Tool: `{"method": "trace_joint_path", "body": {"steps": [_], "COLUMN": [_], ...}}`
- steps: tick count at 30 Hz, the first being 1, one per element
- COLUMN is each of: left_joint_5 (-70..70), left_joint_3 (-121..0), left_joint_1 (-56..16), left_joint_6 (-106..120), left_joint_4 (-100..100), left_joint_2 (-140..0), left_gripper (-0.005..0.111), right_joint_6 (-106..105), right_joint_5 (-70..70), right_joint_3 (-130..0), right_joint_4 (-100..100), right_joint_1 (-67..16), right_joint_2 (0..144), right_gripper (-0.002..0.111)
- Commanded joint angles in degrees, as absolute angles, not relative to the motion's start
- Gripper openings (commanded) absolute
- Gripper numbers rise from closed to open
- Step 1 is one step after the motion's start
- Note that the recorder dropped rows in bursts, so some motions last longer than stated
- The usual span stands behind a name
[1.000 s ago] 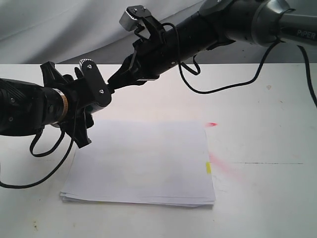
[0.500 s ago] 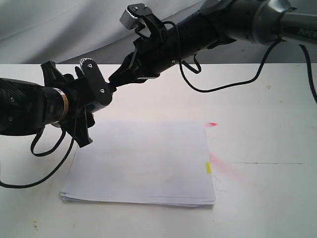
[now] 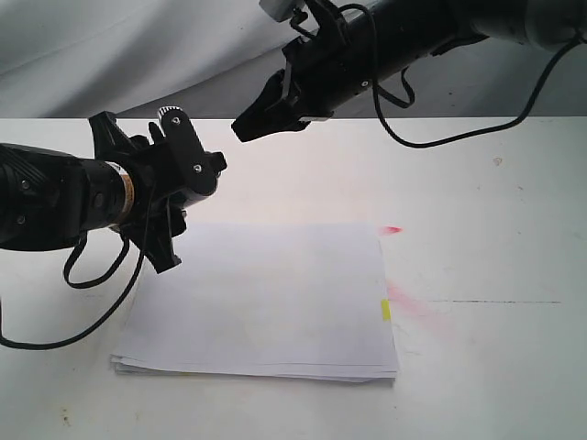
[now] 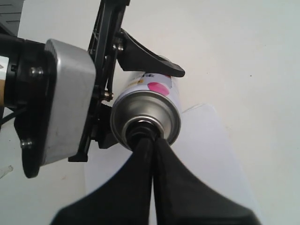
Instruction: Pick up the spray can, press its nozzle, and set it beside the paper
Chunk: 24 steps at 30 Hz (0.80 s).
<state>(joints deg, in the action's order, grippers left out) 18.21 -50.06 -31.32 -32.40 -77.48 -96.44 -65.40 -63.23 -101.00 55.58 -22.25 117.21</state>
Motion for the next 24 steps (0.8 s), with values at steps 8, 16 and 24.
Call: {"method": "trace_joint_path", "body": {"steps": [8,16,24], "left_joint_5": [13.0,-2.9,-12.2], "left_joint_3": [-54.3,-57.2,-60.0], "left_joint_1": [-27.3,-15.9,-9.0], "left_joint_6": [-52.6,-68.5,-69.5], "left_joint_4": [-78.3,-78.0,-72.7], "left_joint_2": [-94.6,-90.9,-91.6], "left_gripper": [0.000,0.000,0.000], "right_joint_6": [-63.6,-61.4,-61.2], "right_joint_5": [-66.9,-70.0,-70.0], "right_joint_3": [-101.1,-101.1,-101.1], "right_joint_4": [54.3,53.7,53.0], "right_joint_1": [-19.9,-16.6,-16.6], "right_joint_2": [114.8,111.2,109.1], "right_gripper": [0.000,0.000,0.000]}}
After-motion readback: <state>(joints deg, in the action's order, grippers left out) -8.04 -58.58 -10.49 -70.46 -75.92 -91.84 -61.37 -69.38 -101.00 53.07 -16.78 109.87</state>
